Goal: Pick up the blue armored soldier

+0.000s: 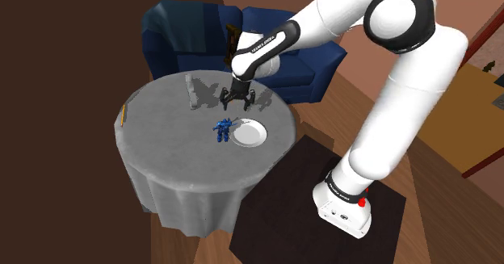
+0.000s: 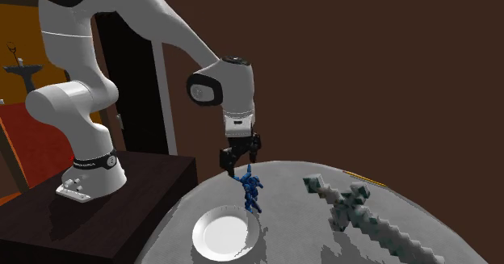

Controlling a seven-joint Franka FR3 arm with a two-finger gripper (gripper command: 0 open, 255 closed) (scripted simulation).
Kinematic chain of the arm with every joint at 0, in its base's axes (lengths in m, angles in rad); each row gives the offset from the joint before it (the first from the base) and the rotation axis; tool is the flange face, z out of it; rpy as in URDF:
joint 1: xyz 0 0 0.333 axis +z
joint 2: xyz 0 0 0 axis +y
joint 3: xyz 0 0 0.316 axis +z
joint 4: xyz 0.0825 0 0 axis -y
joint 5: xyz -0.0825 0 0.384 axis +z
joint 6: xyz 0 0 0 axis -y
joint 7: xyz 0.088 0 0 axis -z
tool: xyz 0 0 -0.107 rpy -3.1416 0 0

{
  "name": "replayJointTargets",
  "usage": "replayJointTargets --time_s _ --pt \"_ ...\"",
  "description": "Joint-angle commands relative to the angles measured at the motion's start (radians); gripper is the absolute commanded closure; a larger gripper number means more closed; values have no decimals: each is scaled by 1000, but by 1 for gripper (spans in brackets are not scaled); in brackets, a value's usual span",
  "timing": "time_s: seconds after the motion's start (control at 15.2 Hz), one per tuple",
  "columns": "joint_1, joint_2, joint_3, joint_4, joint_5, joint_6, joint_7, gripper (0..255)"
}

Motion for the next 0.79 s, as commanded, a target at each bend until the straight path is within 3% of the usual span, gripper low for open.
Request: replayJointTargets --time_s 0.0,0.33,0.73 --pt "-2 85 -2 47 11 30 16 0" --pt "-11 268 -7 151 43 90 40 0" --pt "-15 340 0 162 54 150 25 0"
